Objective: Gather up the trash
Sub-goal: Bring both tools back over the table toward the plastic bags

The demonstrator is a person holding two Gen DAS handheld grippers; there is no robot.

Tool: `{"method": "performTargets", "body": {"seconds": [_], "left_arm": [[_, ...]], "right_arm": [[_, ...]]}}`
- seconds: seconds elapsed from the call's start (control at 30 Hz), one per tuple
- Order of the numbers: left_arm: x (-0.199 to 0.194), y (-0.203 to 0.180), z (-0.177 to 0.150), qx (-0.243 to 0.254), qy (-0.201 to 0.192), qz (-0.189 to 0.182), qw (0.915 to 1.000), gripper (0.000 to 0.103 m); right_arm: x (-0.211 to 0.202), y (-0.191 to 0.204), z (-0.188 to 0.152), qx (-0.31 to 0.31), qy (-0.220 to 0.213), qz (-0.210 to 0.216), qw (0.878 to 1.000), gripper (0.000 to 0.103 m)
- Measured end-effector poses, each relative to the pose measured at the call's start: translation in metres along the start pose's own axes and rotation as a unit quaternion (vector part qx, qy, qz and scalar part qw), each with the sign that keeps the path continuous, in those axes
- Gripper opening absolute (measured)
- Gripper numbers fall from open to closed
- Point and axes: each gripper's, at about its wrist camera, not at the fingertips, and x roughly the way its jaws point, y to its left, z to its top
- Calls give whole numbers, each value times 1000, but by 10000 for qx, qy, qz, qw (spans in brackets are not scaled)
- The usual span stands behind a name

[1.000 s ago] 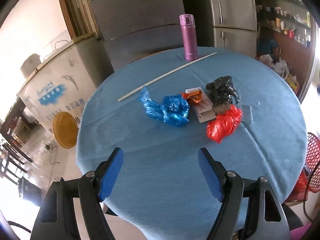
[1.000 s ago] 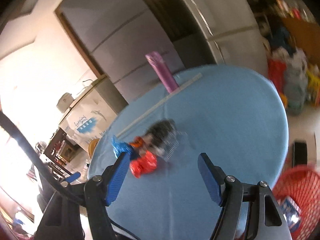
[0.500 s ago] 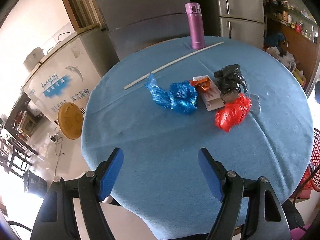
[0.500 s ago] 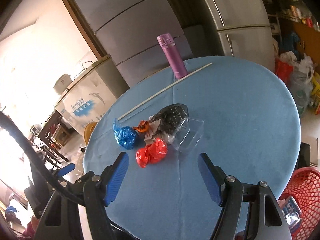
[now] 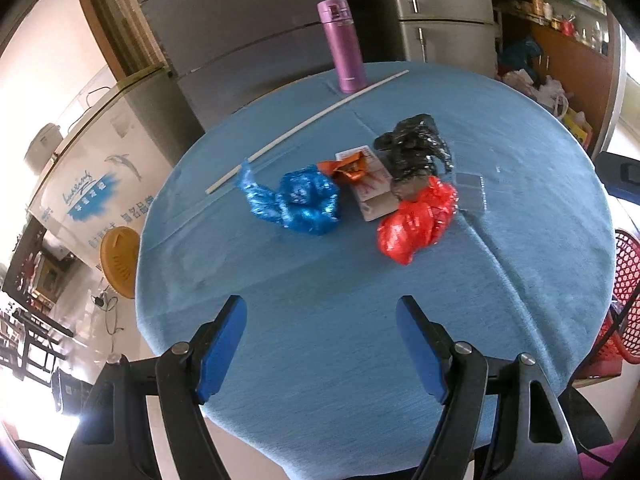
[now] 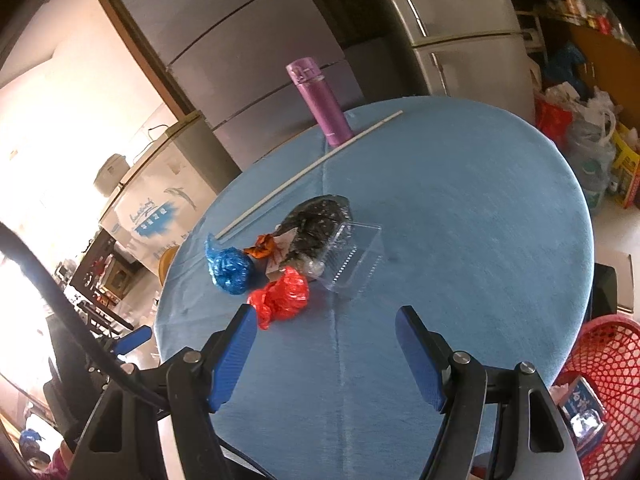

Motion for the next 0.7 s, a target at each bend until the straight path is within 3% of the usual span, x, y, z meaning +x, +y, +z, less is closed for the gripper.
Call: {"method": "performTargets", "body": {"seconds": [0.7], "left_arm": [[24,-16,11,211,234,-146,9994,78]], "right_arm": [[21,-17,1,266,254,-116,9993,75]]}}
